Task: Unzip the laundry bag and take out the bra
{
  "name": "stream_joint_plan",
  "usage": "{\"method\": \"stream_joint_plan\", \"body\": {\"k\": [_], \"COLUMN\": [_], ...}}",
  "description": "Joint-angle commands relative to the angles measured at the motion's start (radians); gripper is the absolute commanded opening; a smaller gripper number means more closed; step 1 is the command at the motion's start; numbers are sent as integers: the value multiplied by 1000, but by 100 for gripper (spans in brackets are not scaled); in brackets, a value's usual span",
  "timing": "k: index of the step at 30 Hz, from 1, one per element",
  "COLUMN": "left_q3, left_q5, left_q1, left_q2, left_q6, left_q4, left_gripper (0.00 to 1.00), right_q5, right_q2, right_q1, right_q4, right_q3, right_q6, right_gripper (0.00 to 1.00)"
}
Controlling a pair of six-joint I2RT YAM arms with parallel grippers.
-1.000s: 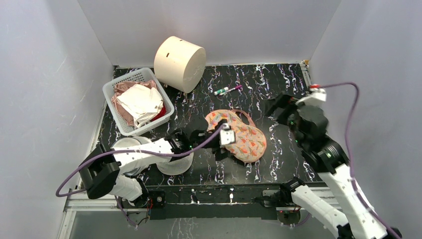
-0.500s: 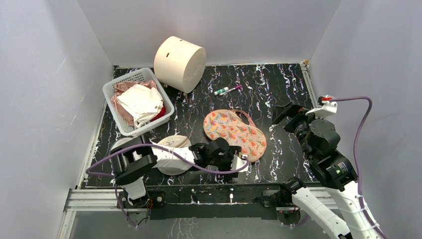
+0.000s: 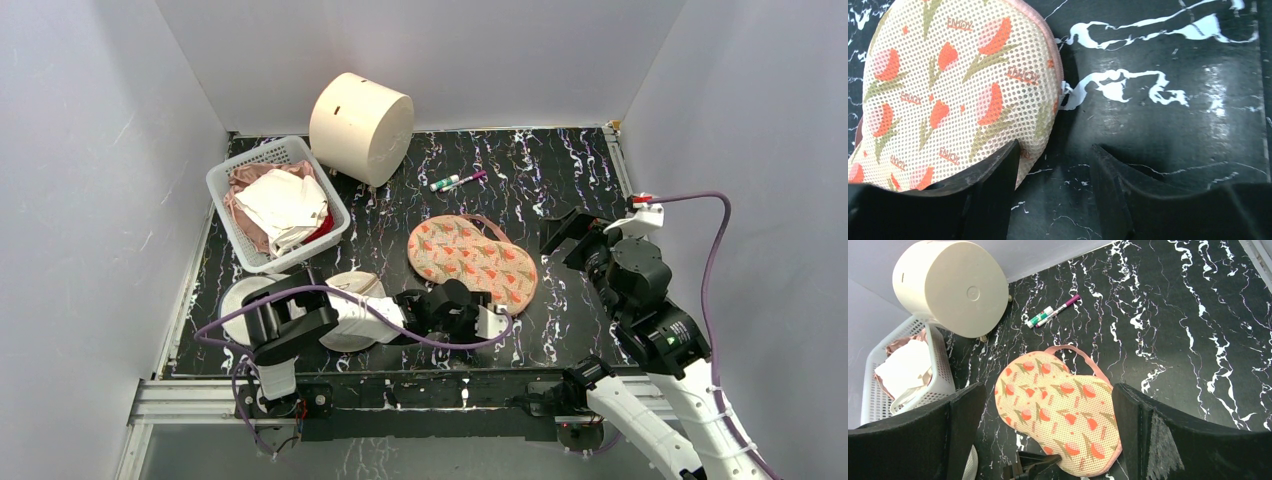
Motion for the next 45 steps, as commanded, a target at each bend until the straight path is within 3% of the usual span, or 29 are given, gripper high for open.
{"method": "stream_joint_plan", "body": {"k": [1, 5, 13, 17, 30, 36, 45], "left_q3": [54, 67, 35, 38, 145, 145, 91], "left_q5": [-137, -265, -375, -424, -616, -529, -301], "left_q1": [-9, -9, -8, -9, 36, 103, 104], "left_q2": [15, 39, -47, -89, -135, -203, -295], "left_q6": [-45, -45, -72, -118, -374, -490, -376], "left_q4": [32, 49, 111, 113, -71, -160, -132], "left_gripper": [47, 31, 0, 0, 0, 0, 0], "right_q5": [-7, -6, 3, 1, -220, -255, -112], "right_q2": [10, 8, -12, -31, 12, 82, 167], "right_q1": [3, 2, 2, 1, 2, 1, -3], "right_q4": [51, 43, -8, -38, 37, 148, 84], "right_q3": [0, 10, 11, -22, -248, -349, -285], "right_q6": [12, 13, 16, 45, 195, 279, 329], "right_gripper": [98, 98, 98, 98, 98, 97, 97]}}
